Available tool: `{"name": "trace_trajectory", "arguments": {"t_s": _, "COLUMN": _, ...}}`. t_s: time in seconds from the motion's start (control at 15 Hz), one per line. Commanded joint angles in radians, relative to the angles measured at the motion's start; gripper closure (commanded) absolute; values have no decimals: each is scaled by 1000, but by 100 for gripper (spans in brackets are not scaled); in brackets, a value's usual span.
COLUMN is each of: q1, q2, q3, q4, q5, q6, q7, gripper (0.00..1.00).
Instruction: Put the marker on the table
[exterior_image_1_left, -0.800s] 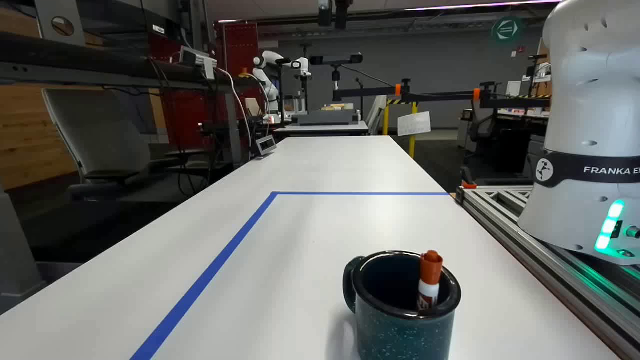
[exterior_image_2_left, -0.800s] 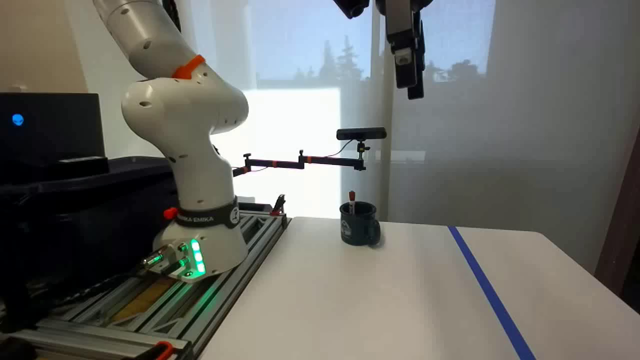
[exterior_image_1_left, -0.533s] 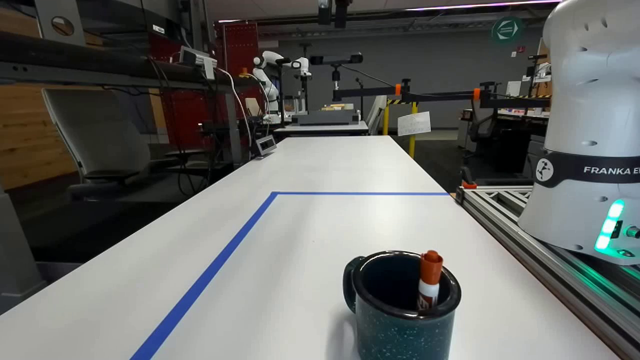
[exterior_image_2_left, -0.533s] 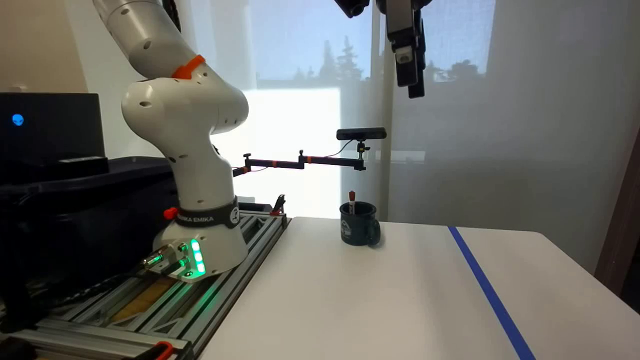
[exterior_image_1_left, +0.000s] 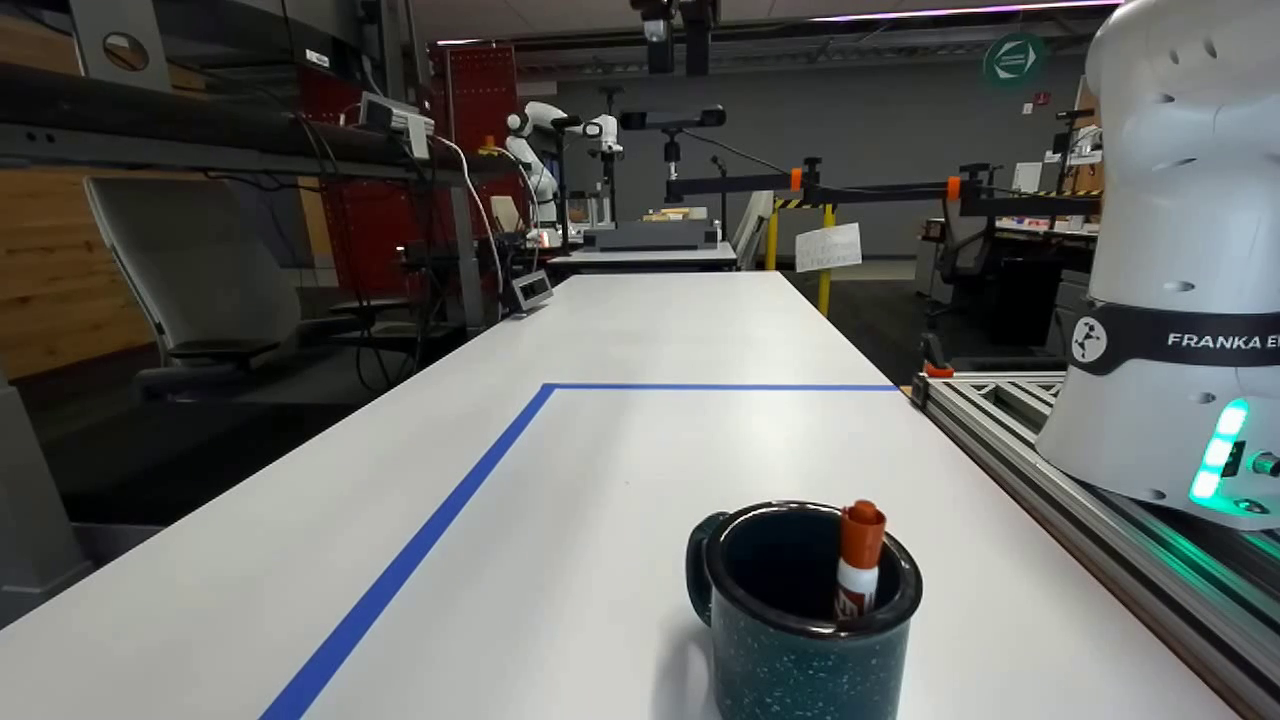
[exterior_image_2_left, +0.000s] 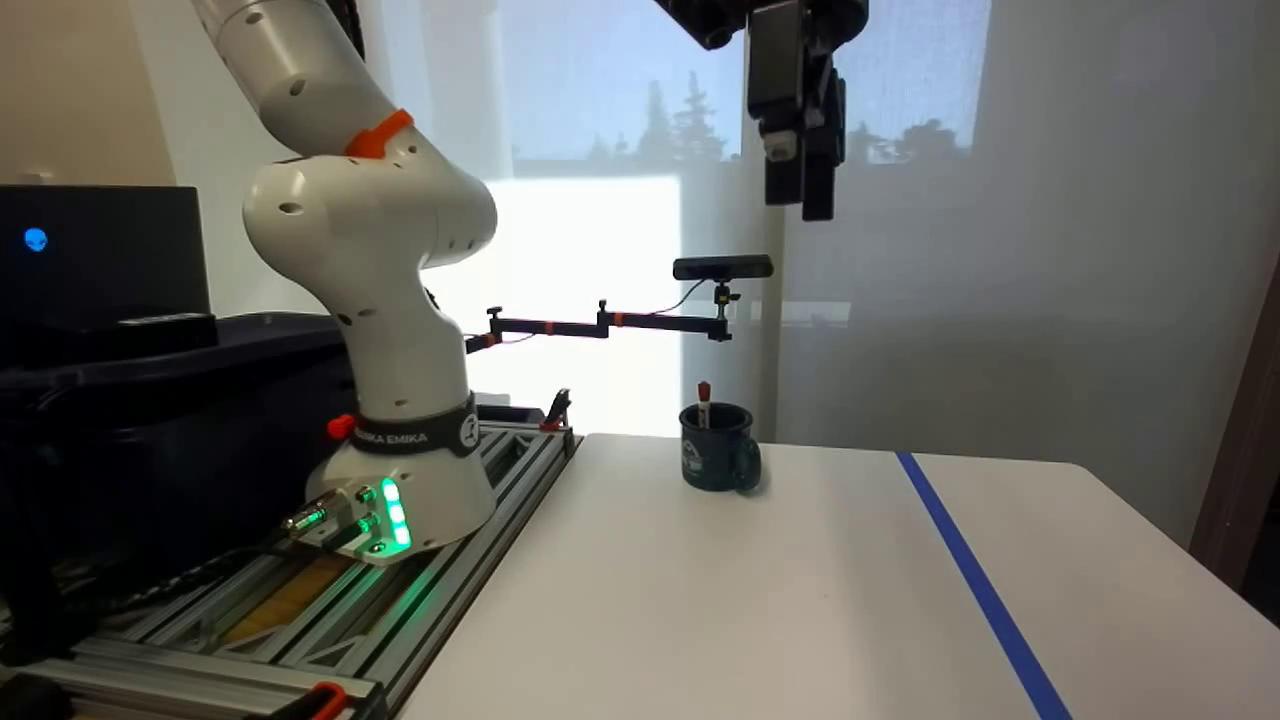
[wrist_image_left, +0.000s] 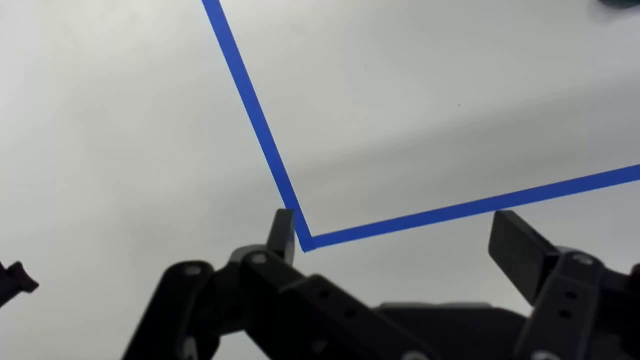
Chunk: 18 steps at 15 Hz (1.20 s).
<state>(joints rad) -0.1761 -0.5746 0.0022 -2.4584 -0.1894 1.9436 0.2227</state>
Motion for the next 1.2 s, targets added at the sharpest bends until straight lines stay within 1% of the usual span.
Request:
{"name": "trace_trajectory", "arguments": {"t_s": 0.0, "q1": -3, "q2": 88, "q3": 15, "q4": 70, "q5": 38, "q6": -145, "q7": 116, "gripper": 0}}
{"name": "trace_trajectory", "arguments": {"t_s": 0.2, "q1": 6, "q2": 153, "q3": 4, "q4": 103, "q5": 108, "q6": -225, "q7": 191, "gripper": 0}}
{"name": "trace_trajectory", "arguments": {"t_s": 0.53, "q1": 13, "q2": 241, "q3": -19, "q4": 129, "q5": 286, "q6": -303, "q7": 287, "gripper": 0}}
{"name": "trace_trajectory", "arguments": {"t_s": 0.87, "q1": 15, "q2": 255, "q3": -15, "q4": 74, "q5": 470, "q6": -328, "q7": 439, "gripper": 0}}
{"name": "trace_trajectory", "arguments": {"t_s": 1.13, "q1": 18, "q2": 223, "q3": -8, "q4": 1, "q5": 602, "q6": -302, "q7": 600, "gripper": 0}}
